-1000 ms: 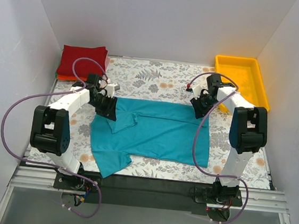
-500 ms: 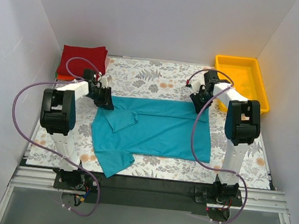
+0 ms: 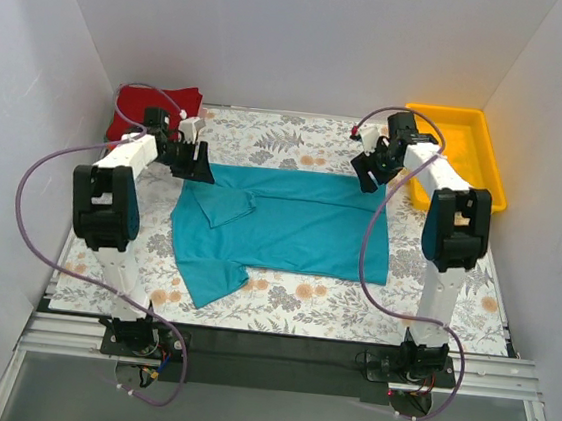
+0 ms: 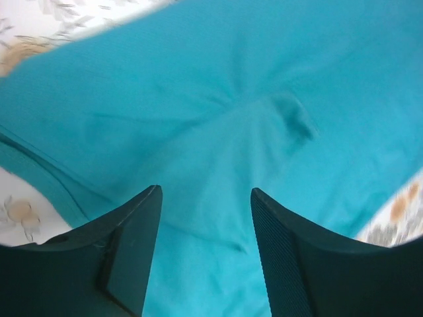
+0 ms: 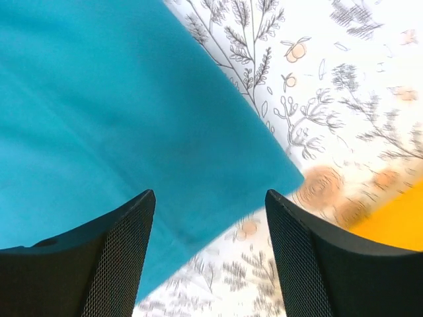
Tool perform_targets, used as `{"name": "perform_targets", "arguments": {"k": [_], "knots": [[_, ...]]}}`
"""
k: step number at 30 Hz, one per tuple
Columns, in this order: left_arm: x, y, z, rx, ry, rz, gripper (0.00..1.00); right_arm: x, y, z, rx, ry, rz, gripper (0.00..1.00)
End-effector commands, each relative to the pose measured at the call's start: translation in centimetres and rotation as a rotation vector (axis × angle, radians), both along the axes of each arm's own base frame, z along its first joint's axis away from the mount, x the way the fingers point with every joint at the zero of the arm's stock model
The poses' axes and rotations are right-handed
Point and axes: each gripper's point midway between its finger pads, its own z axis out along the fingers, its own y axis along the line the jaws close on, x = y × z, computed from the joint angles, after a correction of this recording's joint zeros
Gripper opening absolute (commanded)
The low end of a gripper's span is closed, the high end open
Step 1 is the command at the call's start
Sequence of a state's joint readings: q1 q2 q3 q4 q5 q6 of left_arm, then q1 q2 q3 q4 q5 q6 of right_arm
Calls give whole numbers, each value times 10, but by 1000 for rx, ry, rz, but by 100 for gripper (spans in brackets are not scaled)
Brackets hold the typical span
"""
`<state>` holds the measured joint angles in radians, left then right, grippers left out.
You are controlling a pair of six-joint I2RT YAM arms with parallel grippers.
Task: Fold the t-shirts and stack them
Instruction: Fold the tshirt
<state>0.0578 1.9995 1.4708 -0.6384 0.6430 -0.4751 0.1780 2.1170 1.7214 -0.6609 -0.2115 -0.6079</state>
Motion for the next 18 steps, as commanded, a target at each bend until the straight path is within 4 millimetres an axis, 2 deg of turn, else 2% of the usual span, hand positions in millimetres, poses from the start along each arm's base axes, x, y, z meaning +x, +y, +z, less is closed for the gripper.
{"name": "perform_targets", "arguments": {"k": [1,2,3,4,5,6,7,8,9,10,11,13,14,17,18], "knots": [[-48,-12,85,-20,-187,-206,56,-39,13,98,72,-127,118,75],[-77,-11,80,-20,-133,-240,56,-54,13,100,72,-115,134,74],[-92,-9,90,20,-201,-316,56,-74,13,99,66,-86,167,73],[-105,-6,90,39,-201,-337,56,-92,13,115,72,-118,189,72],[-133,-4,76,43,-126,-358,56,-120,10,91,55,-43,205,68],[-146,0,79,87,-160,-395,56,-139,14,85,38,-22,241,66],[-162,3,72,107,-151,-441,54,-157,9,89,10,-40,246,64],[-179,5,59,114,-119,-465,53,-184,3,64,-13,27,259,59],[-189,8,60,144,-136,-478,52,-201,6,55,-27,45,290,57],[-196,9,56,156,-144,-504,52,-213,1,57,-46,24,294,56],[-208,9,48,158,-123,-515,52,-235,-6,36,-69,83,300,54],[-216,9,47,169,-144,-520,52,-249,-10,29,-98,74,309,52],[-223,9,41,164,-128,-526,52,-262,-17,14,-120,110,311,51],[-227,12,35,186,-136,-525,51,-259,-28,2,-177,55,298,49],[-232,12,28,188,-122,-525,51,-263,-33,-5,-194,62,298,49]]}}
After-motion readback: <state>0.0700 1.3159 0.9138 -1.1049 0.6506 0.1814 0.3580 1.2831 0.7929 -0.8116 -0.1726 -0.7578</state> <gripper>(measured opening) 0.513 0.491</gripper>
